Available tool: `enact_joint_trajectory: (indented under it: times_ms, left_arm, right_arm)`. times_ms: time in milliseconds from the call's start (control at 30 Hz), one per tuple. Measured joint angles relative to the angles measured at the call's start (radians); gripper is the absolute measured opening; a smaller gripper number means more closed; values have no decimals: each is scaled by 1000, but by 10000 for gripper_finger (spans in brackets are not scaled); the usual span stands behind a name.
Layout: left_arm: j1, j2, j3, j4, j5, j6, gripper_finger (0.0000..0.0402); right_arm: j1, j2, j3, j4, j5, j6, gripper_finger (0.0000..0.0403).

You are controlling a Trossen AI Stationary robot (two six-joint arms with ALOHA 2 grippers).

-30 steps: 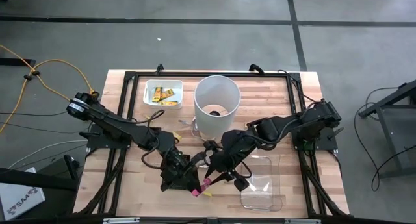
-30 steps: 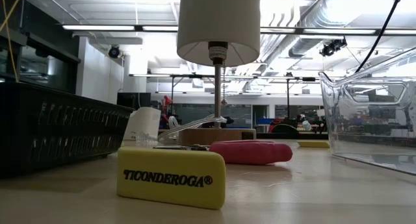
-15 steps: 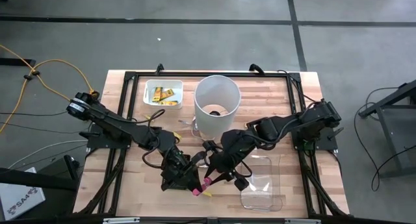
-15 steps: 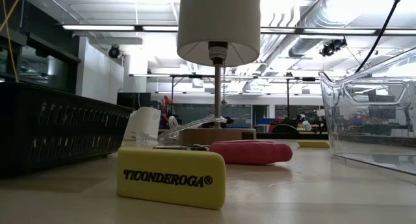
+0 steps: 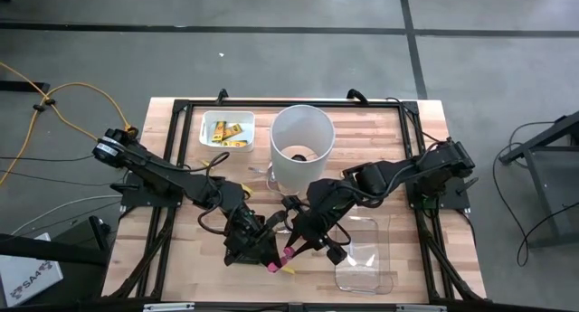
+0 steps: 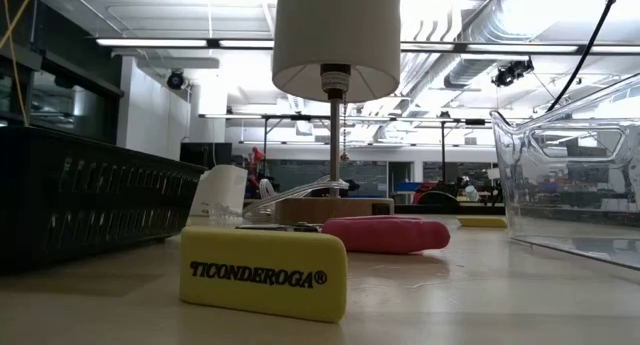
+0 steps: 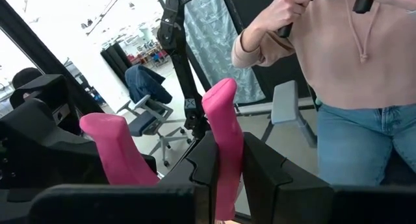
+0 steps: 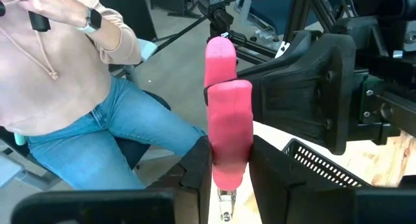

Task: Pick & Place School Supplies
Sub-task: Put the pink hole puncher into the transparent bin

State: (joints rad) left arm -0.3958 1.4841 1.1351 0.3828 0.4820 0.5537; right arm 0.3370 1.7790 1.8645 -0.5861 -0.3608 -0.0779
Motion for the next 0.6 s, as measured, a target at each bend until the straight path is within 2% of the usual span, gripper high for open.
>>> enact_joint_trajectory:
  times_ms: [200,600]
  left_arm:
    - [0,0,0,0,0,-1,43]
    - [-7,1,0,-3,-10,-9,83]
  right_arm:
    - [0,0,0,0,-6,1,70]
    - [0,0,0,0,-9,8,70]
